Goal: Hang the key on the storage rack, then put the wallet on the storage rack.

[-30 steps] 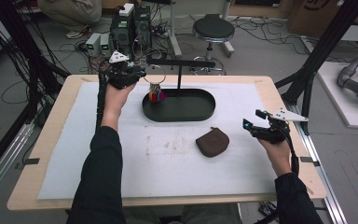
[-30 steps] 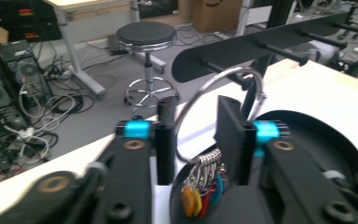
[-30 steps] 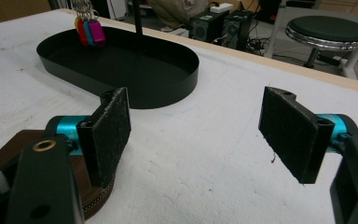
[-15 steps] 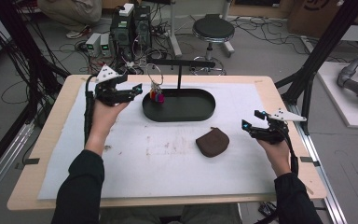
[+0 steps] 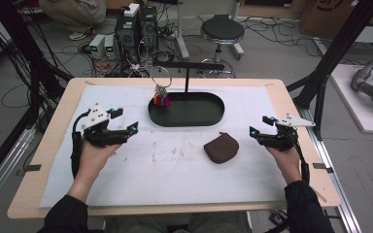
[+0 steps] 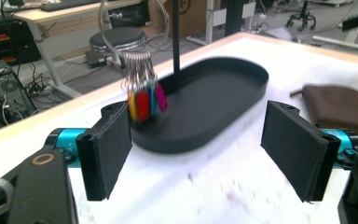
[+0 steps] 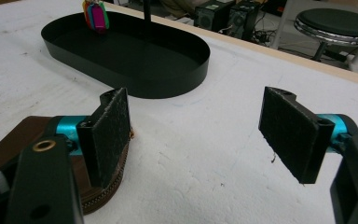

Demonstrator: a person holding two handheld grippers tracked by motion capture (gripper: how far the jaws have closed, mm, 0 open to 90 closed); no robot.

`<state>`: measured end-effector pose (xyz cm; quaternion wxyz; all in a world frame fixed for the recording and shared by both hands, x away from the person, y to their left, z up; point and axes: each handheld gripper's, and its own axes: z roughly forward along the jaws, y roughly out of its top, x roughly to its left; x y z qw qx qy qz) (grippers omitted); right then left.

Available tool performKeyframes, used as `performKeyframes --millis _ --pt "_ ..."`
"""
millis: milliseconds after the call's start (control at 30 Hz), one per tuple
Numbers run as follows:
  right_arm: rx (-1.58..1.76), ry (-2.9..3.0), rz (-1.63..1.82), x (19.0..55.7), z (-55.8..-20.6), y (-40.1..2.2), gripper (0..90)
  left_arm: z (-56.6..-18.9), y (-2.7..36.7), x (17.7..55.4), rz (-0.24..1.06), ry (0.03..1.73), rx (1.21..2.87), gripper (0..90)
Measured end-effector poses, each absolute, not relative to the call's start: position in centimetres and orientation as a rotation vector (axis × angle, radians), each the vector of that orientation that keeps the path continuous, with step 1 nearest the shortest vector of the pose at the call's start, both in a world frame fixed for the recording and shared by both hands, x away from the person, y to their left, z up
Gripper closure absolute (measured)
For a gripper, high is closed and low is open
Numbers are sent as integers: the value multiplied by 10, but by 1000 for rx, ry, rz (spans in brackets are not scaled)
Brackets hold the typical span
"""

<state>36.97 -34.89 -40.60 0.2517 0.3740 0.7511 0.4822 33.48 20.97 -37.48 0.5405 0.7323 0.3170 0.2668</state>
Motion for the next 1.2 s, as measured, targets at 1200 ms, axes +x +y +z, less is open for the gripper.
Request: performKeyframes --millis 1200 --pt "1039 2080 1337 371 -413 -343 257 -414 234 334 622 824 1730 234"
